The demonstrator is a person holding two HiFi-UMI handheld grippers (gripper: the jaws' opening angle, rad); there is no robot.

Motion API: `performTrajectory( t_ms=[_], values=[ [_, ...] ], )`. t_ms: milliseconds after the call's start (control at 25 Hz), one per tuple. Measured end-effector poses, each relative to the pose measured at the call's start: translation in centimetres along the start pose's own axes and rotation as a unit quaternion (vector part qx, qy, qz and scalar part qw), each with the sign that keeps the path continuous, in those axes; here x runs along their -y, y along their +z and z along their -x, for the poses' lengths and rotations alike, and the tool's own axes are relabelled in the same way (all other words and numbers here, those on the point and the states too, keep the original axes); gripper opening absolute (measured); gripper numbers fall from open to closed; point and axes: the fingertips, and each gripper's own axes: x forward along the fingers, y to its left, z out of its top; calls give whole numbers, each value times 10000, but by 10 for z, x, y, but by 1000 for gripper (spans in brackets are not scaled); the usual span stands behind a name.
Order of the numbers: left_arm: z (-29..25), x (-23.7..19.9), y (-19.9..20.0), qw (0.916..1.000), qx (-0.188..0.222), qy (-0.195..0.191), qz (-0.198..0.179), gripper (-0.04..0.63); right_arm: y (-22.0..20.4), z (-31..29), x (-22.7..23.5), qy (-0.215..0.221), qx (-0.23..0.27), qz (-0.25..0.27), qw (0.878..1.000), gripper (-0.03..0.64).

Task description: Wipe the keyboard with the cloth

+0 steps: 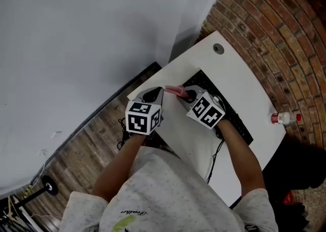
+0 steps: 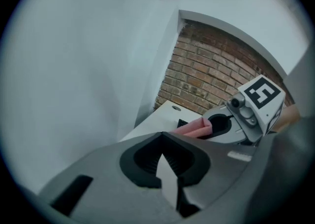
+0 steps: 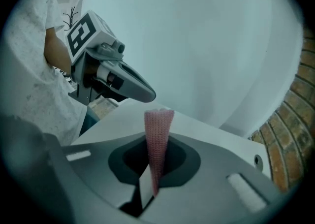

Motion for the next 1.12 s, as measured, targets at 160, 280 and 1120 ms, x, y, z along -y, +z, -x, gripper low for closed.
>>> performTrajectory(
  t_ms=[160, 280, 1120],
  values=[
    [-5, 19, 9, 9997, 21, -153, -209, -2, 6, 31, 6, -469, 568, -568, 9957, 23],
    [-11, 37, 14, 9990, 25, -320, -317, -2, 2, 57, 12, -848, 892, -1000, 9873, 23],
    [-58, 202, 26, 9560, -406, -2366, -1689, -3, -97, 220, 15, -3694, 1573, -3219, 8574, 23]
  ],
)
